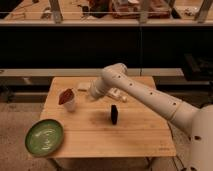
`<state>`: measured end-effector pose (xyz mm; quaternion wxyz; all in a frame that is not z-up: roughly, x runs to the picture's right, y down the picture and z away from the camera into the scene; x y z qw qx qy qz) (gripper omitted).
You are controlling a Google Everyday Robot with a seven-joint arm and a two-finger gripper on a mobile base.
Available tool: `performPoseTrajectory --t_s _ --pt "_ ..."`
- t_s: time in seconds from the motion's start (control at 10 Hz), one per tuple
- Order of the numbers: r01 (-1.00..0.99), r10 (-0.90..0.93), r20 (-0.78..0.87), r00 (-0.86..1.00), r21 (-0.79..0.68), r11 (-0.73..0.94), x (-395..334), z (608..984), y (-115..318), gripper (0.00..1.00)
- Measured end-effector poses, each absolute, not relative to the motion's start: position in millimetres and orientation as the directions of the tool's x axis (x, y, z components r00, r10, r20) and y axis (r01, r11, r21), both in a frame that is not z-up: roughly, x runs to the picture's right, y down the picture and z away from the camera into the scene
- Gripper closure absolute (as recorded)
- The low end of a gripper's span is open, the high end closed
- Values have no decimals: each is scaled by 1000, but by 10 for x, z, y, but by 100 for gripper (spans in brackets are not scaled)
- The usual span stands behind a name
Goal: Knock the eraser over
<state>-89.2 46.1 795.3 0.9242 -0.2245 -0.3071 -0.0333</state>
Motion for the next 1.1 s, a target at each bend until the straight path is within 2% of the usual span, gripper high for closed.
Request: performPoseTrajectory --t_s 0.6,0.8,0.9,1.1 --pt "182 121 595 795 -423 888 -944 7860 433 72" --pt "179 116 557 823 -447 876 -921 7872 430 91" --pt "182 105 527 843 -464 867 -953 7867 428 97" --pt "186 93 484 870 -496 848 -962 7883 449 100"
